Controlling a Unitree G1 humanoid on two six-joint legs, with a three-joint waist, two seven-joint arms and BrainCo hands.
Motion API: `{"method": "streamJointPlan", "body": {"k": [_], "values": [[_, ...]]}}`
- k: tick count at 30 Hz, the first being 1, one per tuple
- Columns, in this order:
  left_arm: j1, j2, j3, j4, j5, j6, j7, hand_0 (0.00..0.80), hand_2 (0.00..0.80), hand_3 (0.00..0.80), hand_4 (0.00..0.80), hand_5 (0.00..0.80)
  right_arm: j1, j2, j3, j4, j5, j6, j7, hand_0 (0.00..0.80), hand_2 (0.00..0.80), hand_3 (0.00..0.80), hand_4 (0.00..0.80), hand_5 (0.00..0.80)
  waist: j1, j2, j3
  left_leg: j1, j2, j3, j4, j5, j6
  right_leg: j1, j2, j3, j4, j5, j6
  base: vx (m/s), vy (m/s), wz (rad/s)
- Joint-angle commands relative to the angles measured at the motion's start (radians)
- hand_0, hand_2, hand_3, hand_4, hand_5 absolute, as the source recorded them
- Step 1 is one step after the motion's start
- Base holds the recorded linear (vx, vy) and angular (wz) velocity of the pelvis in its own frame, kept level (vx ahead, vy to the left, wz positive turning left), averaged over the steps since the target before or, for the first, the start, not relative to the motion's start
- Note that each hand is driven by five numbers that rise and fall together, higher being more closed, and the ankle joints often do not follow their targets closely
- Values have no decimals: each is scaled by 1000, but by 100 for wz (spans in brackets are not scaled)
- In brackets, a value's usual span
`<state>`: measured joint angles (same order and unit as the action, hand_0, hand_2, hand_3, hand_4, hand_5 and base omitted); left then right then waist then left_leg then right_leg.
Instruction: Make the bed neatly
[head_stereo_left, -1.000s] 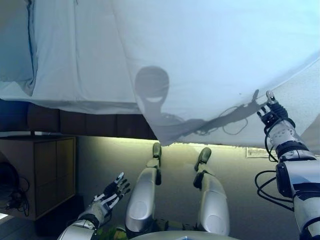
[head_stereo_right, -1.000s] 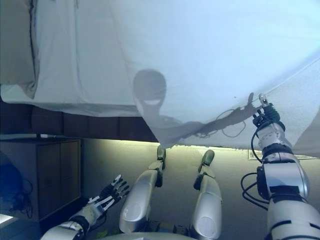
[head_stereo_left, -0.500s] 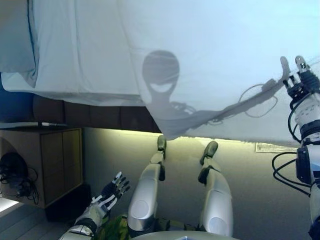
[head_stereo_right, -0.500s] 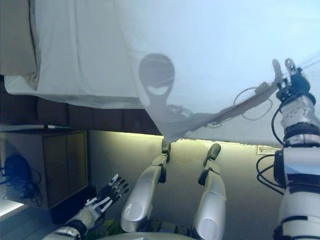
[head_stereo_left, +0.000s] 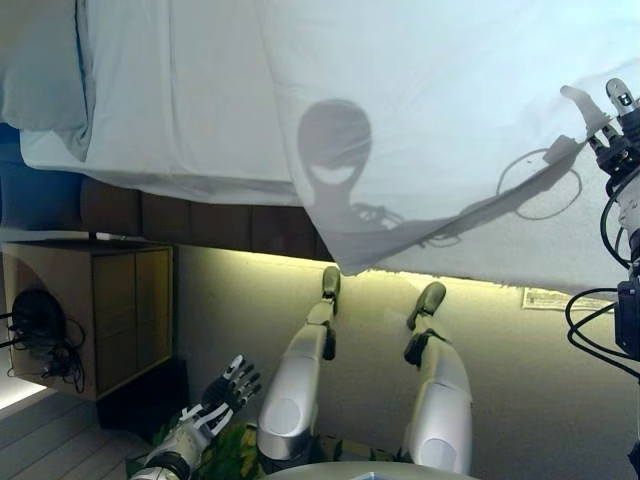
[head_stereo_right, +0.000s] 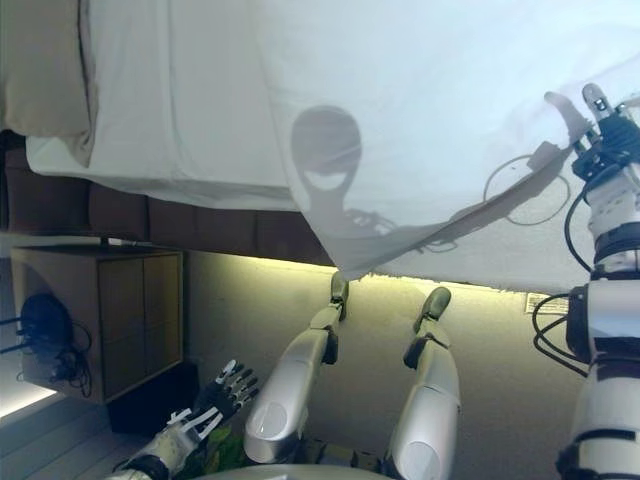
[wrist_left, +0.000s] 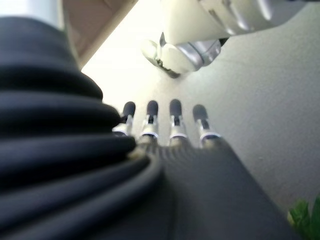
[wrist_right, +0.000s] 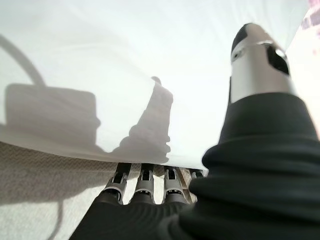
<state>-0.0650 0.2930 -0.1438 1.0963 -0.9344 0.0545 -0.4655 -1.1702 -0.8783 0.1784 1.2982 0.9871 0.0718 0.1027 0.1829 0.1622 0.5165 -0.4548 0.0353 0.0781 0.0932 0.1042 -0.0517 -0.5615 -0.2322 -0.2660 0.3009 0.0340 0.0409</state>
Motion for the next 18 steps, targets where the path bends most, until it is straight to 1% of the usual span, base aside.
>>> {"method": "streamJointPlan", "body": {"k": [1,8,15,18], "values": [[84,57,-34,-10,4,3,-10,0,0,0,0,0,-92,-79,85,-95,-25,-48,76,800,800,800,800,800,17,39,3,-37,27,-33,-13,10,-28,-26,-13,-8,159,-132,43,0,0,0],[94,59,-35,-20,-16,-7,-19,0,0,0,0,0,-72,-80,83,-105,-37,-49,122,800,800,800,800,800,14,40,3,-14,33,-28,-19,10,-30,-8,-15,-10,153,-132,43,0,0,0],[82,69,-16,-24,-38,-9,-19,0,0,0,0,0,-53,-86,62,-83,-41,-45,152,800,800,800,800,800,7,25,3,54,37,-21,-39,6,-33,63,-12,-18,112,-123,50,-1,6,0],[82,72,7,-28,-95,-19,-19,0,0,0,0,0,-40,-87,54,-78,-40,-32,161,800,800,800,800,800,4,18,-14,93,39,-18,-59,7,-37,108,-5,-24,80,-119,53,16,45,1]]}}
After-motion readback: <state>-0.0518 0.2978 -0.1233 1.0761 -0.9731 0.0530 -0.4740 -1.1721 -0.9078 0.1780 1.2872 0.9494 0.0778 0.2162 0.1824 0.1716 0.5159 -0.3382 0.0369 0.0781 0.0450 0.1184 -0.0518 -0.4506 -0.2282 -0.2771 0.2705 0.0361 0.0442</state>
